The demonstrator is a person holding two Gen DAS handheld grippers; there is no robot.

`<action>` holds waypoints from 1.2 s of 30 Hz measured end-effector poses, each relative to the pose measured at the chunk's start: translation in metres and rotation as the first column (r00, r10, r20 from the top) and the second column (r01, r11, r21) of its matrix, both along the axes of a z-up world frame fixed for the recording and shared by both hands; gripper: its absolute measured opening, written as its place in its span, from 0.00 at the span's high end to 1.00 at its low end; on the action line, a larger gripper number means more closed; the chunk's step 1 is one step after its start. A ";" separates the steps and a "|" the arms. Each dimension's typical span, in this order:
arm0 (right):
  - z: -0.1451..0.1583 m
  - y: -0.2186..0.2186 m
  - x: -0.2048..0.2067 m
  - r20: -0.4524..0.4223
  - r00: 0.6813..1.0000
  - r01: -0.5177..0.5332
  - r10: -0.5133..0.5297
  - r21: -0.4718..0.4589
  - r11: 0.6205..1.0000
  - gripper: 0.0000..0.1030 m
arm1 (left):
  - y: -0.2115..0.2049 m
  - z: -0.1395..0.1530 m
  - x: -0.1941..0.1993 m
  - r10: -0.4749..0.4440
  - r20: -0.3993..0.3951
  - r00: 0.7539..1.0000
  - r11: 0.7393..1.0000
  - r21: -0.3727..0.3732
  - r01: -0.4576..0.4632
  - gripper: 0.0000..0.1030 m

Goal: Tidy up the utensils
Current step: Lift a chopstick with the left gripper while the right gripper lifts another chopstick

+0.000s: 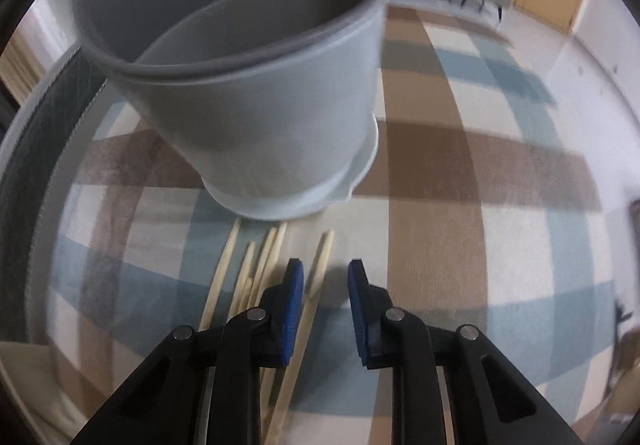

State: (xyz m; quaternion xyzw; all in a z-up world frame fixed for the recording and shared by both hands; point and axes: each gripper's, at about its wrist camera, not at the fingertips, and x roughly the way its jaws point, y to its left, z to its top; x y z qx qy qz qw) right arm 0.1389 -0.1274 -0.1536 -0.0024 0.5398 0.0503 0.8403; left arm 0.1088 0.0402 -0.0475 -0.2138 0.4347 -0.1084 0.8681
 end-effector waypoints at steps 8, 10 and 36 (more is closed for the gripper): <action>0.020 -0.022 -0.023 0.108 0.993 0.038 -0.050 0.112 0.993 0.96 | -0.001 0.005 -0.001 0.010 0.048 0.999 0.999 0.030 -0.011 0.98; 0.037 -0.029 -0.036 0.169 0.984 0.036 -0.064 0.162 0.986 0.96 | -0.005 0.007 -0.005 0.003 0.071 0.997 0.999 0.041 -0.006 0.98; 0.180 -0.074 -0.111 0.582 0.801 -0.089 -0.139 0.346 0.934 0.96 | -0.038 0.103 -0.043 0.030 0.425 0.905 0.990 0.110 -0.085 0.98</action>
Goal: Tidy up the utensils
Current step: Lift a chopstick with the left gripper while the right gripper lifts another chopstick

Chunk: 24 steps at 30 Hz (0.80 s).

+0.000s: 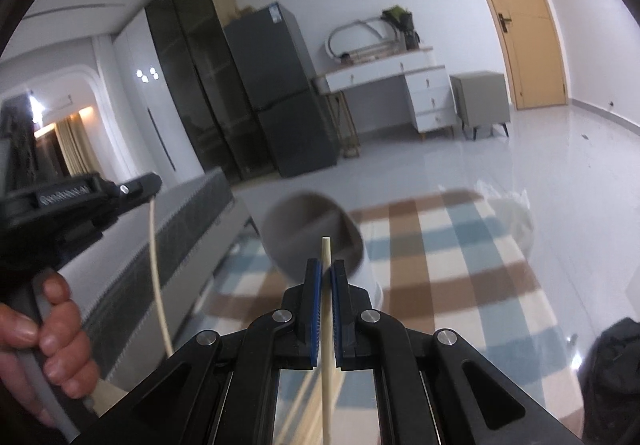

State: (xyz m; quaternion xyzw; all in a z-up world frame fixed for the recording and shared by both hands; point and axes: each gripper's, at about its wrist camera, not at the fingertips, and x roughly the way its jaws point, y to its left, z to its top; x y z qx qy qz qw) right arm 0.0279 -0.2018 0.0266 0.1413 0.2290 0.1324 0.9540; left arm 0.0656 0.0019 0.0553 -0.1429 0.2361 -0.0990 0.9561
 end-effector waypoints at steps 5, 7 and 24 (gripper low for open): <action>0.049 -0.002 0.022 0.104 0.994 -0.023 0.023 0.002 1.000 0.96 | 0.002 0.015 0.029 0.020 0.053 0.998 1.000 0.001 -0.020 0.98; 0.068 0.000 0.039 0.144 0.989 -0.037 0.036 0.008 0.999 0.96 | 0.003 0.020 0.048 0.034 0.067 0.997 0.999 -0.007 -0.033 0.98; 0.067 0.028 0.178 0.171 0.983 -0.081 0.068 0.066 0.995 0.96 | 0.003 -0.017 0.147 0.050 0.171 0.984 0.999 0.004 -0.052 0.98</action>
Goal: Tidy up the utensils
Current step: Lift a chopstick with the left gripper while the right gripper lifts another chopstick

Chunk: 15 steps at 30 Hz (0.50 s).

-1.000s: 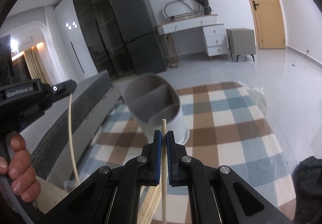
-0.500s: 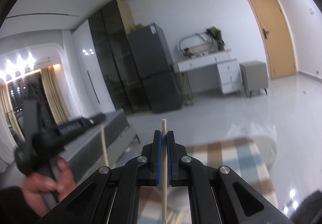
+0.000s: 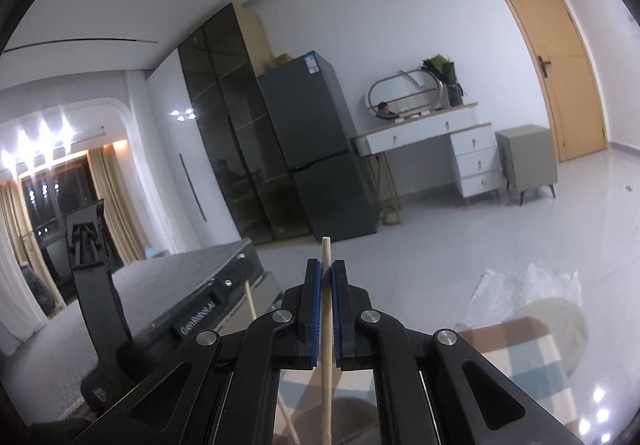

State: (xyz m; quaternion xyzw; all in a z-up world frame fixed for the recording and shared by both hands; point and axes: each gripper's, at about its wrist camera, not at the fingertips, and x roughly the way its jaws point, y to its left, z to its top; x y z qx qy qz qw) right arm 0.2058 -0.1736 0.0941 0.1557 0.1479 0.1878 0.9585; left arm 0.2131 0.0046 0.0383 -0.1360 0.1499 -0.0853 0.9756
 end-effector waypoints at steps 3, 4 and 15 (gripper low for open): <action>-0.014 -0.001 0.011 -0.012 1.000 0.004 -0.004 -0.002 1.000 0.96 | -0.002 -0.011 0.008 -0.004 -0.012 1.000 1.000 0.004 0.004 0.98; -0.017 -0.002 0.012 -0.015 1.000 0.004 -0.004 0.002 1.000 0.96 | -0.002 -0.015 0.009 -0.007 -0.020 1.000 1.000 0.003 0.007 0.98; -0.039 0.006 0.010 -0.035 0.999 -0.015 0.014 -0.025 1.000 0.96 | -0.015 -0.016 -0.001 -0.032 -0.020 0.999 0.999 0.023 0.032 0.98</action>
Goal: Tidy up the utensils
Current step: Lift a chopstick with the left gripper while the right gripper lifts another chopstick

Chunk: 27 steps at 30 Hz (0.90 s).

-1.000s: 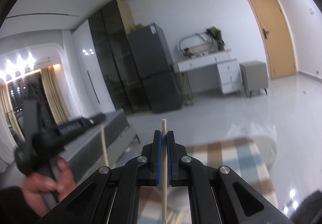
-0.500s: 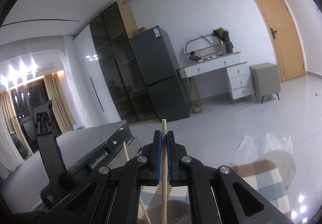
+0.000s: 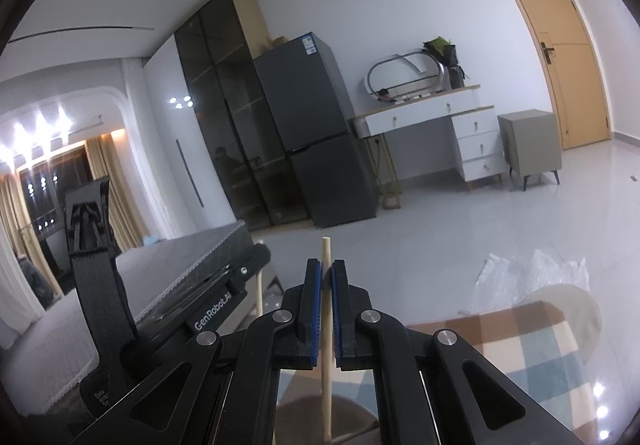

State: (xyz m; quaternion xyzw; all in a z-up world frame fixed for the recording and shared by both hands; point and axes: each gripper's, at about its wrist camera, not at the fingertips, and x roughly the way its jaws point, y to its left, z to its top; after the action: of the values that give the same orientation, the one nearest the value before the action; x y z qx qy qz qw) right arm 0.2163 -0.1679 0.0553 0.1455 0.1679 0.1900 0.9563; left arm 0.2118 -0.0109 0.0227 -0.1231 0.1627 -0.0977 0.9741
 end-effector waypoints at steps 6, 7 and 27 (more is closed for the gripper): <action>-0.003 -0.002 -0.008 -0.002 1.000 -0.008 0.008 0.005 1.000 0.96 | 0.002 0.011 -0.007 0.004 0.004 1.000 1.000 -0.020 -0.004 0.98; -0.003 -0.001 -0.010 -0.001 1.000 -0.010 0.010 0.002 1.000 0.96 | 0.001 0.013 -0.013 0.006 0.010 1.000 1.000 -0.023 -0.006 0.98; -0.021 -0.008 -0.017 -0.060 0.997 -0.053 0.054 0.023 0.998 0.95 | -0.010 0.019 0.015 -0.004 0.077 0.997 1.000 0.001 0.004 0.98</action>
State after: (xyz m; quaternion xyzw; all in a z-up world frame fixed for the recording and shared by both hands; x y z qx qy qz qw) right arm 0.1994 -0.1755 0.0341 0.1568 0.1987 0.2129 0.9437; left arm 0.2271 -0.0204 0.0415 -0.1185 0.1255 -0.1042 0.9795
